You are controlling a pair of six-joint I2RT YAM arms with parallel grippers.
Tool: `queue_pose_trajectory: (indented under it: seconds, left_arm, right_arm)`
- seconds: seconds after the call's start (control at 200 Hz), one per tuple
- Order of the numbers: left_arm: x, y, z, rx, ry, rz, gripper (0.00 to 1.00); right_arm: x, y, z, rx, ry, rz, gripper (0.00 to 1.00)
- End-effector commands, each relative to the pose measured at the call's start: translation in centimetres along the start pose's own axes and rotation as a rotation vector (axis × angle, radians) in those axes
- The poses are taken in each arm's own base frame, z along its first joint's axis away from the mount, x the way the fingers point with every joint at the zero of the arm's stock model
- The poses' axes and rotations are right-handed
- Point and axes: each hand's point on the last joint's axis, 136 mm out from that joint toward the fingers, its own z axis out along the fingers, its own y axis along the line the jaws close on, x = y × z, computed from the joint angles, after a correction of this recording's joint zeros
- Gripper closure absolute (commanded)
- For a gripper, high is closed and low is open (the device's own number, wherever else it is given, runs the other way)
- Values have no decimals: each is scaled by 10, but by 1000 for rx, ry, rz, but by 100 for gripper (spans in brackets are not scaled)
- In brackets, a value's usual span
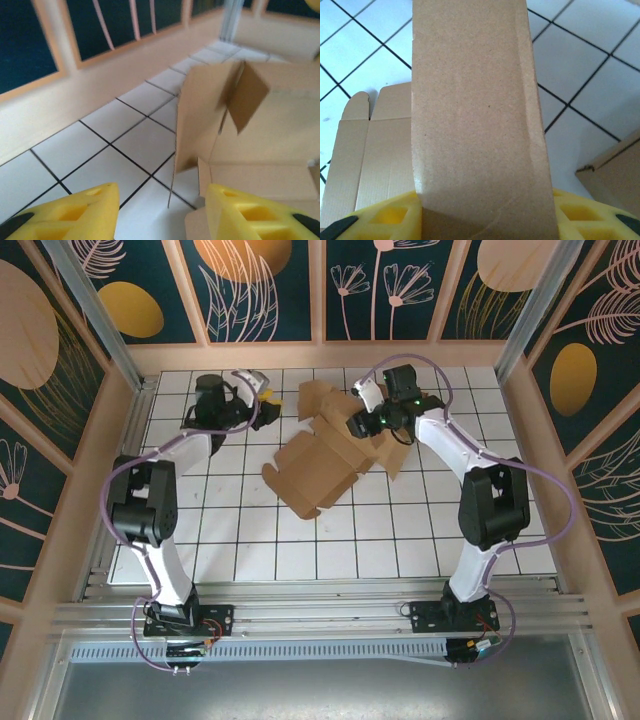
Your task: Fold the paper box
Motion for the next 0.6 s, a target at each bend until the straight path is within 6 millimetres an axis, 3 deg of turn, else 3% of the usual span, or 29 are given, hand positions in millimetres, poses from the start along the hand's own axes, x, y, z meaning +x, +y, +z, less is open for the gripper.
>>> queue_pose_trajectory:
  seconds: [0.0, 0.165, 0.265, 0.32, 0.48, 0.596]
  left_arm:
    - [25, 0, 19, 141, 102, 146, 52]
    - [38, 30, 56, 176, 123, 262, 52]
    - [46, 36, 68, 205, 111, 300, 52]
    - [52, 28, 70, 260, 92, 343, 52]
    - [64, -31, 48, 536, -114, 534, 53]
    - [58, -47, 40, 633, -230, 514, 56]
  right_arm:
    - [-2, 11, -2, -88, 16, -83, 55]
    - [0, 16, 1, -149, 31, -103, 56]
    - [4, 11, 7, -148, 48, -100, 56]
    - [6, 8, 10, -145, 58, -99, 56]
    - [5, 0, 17, -131, 70, -103, 56]
    - [-1, -3, 17, -122, 62, -112, 56]
